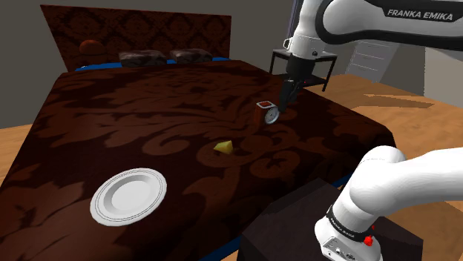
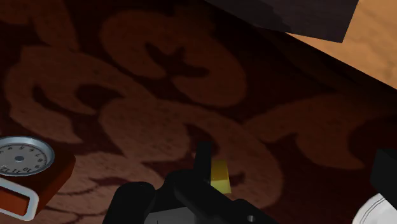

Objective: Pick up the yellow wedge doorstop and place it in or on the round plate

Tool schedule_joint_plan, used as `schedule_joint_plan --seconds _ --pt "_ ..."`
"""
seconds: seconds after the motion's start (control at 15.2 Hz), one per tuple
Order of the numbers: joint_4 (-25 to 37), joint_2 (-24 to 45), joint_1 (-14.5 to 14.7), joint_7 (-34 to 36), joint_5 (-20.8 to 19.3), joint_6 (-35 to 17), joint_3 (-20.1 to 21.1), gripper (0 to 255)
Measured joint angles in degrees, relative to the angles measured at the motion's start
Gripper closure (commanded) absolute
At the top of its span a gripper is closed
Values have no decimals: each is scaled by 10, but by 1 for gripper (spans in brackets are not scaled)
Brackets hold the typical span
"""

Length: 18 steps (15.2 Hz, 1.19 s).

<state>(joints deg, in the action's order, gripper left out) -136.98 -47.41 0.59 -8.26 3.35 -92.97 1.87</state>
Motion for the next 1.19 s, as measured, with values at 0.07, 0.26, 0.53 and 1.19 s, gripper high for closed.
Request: schedule_joint_plan --seconds 0.07,0.26,0.53,1.19 --pt "0 0 0 0 0 0 0 0" --pt "-18 23 -1 2 2 -46 2 0" --pt "-54 66 -3 3 6 -134 4 0" --pt "-64 253 -7 11 18 -357 14 0"
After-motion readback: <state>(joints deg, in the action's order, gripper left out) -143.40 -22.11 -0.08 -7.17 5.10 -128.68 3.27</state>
